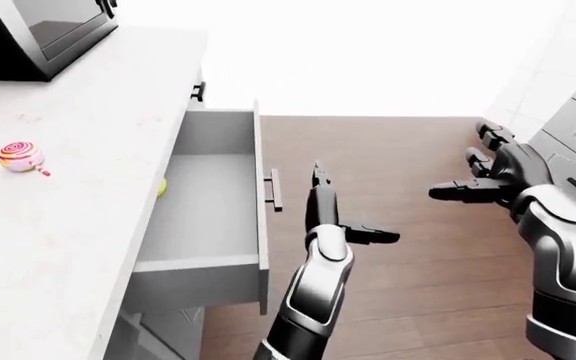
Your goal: Close the right drawer.
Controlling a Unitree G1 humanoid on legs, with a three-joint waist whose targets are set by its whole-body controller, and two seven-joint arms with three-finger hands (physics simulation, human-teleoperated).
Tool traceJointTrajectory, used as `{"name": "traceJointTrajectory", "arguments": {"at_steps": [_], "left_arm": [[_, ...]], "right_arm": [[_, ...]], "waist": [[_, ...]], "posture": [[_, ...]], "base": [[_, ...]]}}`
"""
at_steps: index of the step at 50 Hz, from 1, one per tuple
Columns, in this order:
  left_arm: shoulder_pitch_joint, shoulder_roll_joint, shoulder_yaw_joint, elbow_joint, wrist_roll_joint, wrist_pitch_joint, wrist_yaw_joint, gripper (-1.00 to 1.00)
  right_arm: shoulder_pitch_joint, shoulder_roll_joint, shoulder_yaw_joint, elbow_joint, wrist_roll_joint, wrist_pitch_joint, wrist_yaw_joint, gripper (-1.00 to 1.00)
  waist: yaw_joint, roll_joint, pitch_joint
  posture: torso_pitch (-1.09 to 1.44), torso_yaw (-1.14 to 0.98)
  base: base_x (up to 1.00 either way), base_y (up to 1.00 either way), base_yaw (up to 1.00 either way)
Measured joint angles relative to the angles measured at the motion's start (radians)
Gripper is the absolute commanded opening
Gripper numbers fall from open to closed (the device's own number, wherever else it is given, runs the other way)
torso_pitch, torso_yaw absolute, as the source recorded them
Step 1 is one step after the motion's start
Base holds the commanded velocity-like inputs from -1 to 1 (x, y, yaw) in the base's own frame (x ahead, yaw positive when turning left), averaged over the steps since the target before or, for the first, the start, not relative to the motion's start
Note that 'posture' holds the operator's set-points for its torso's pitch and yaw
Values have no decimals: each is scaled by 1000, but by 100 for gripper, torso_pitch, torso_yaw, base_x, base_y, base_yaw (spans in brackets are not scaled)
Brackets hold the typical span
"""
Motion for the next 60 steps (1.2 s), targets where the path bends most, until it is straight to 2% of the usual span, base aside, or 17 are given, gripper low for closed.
{"name": "traceJointTrajectory", "arguments": {"at_steps": [8,21,33,45,60], "left_arm": [[-25,18,47,203,-25,-136,31,100],[-216,58,156,661,-101,-398,105,100],[-308,91,215,895,-147,-537,124,100],[-348,125,261,1020,-177,-612,126,100],[-354,159,294,1066,-186,-647,104,100]], "right_arm": [[14,3,-8,-10,1,-9,1,100],[32,9,-16,-13,4,-20,2,100],[33,5,-21,-28,6,-10,2,100],[24,3,-16,-39,5,4,4,100],[45,9,-27,-51,6,0,5,100]], "waist": [[0,-1,-1],[-1,-1,-7],[-4,0,-10],[-6,5,-12],[-16,14,-15]], "posture": [[0,0],[0,0],[0,0],[0,0],[0,0]], "base": [[0,0,0],[0,0,0],[0,0,0],[0,0,0],[0,0,0]]}}
